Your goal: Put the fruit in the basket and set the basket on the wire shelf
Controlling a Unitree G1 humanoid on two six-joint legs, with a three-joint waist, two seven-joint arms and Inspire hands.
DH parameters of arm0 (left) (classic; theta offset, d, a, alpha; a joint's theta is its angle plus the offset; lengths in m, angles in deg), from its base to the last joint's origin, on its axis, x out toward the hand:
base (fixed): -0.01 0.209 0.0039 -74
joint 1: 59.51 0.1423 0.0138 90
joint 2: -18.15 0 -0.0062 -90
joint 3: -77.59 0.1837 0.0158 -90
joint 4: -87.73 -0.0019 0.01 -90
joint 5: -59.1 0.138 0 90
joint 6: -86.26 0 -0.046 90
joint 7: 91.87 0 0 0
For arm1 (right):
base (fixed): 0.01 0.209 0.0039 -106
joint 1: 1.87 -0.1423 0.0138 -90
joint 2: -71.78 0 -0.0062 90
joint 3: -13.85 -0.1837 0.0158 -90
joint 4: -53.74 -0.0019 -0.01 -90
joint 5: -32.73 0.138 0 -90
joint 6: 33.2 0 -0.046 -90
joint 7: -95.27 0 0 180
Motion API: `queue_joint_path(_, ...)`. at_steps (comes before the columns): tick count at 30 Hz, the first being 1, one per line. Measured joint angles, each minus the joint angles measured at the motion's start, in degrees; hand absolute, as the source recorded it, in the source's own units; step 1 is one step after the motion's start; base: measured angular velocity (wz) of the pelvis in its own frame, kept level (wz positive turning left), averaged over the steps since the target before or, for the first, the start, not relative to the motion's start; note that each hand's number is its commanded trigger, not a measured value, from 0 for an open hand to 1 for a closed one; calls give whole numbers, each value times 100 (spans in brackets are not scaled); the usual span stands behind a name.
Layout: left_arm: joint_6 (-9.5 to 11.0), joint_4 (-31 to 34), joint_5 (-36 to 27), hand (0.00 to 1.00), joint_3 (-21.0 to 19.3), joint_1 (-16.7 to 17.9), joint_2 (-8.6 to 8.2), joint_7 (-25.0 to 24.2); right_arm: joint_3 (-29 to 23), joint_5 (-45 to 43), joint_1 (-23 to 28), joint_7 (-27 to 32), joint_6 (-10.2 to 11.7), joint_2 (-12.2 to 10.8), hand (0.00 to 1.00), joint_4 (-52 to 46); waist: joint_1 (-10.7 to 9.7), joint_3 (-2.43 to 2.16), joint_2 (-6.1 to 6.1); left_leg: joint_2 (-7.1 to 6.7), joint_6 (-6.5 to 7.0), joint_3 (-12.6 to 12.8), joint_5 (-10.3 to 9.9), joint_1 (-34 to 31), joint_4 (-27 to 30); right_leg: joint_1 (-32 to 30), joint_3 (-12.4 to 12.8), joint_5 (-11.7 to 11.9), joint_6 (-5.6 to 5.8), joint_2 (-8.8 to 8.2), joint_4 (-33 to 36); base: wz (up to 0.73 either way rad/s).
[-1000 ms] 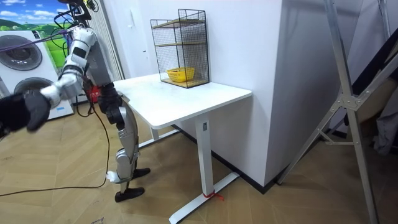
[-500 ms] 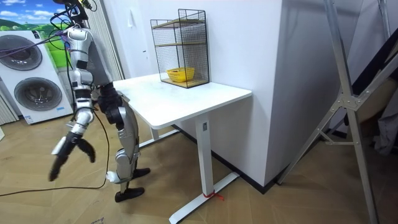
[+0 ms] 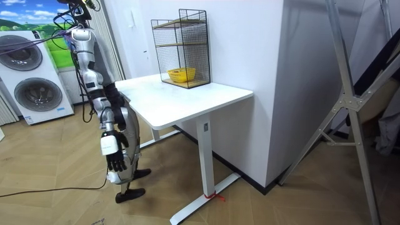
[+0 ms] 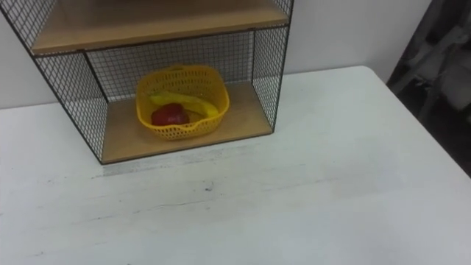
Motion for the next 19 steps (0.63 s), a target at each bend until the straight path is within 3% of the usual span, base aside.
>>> queue_joint_path(4, -137, 8, 303, 0, 209, 11, 0, -5, 472, -651, -34, -210, -37, -7, 0, -12, 12, -8, 3, -15, -3, -16, 1, 1, -16, 7, -66, -2, -3, -11, -20, 5)
queue_joint_path(6, -229, 8, 446, 0, 361, 7, -11, -7, 760, -1055, -50, -341, -136, -14, 0, 40, 9, -32, -17, -54, -5, -46, 3, 1, -12, 29, -127, -3, -3, -19, -9, 8)
queue_joint_path(13, -353, -1, 819, 0, 546, -28, -92, -73, 1118, -1817, -51, -599, -447, -81, 0, -5, 38, -48, -14, -34, 0, -62, -1, 23, -13, 61, -127, -2, -3, -22, 27, 0)
queue_joint_path(16, -470, -4, 819, 0, 825, -63, -127, -189, 1202, -1977, -96, -601, -534, -99, 0, -57, 37, -42, 27, -31, 3, -59, -3, 109, -14, 108, -96, -3, 0, -26, 80, -6)
queue_joint_path(17, -511, -4, 826, 0, 918, -64, -141, -202, 1281, -1990, -99, -616, -548, -101, 0, -124, 39, -70, 19, -26, 4, -39, -3, 124, -16, 110, -69, -4, 0, -24, 86, -10)
queue_joint_path(19, -561, -5, 885, 0, 964, -58, -176, -267, 1311, -2009, -117, -661, -598, -99, 0, -234, 38, -72, 23, -19, 4, -28, -2, 148, -9, 124, -36, -3, 0, -17, 84, -5)
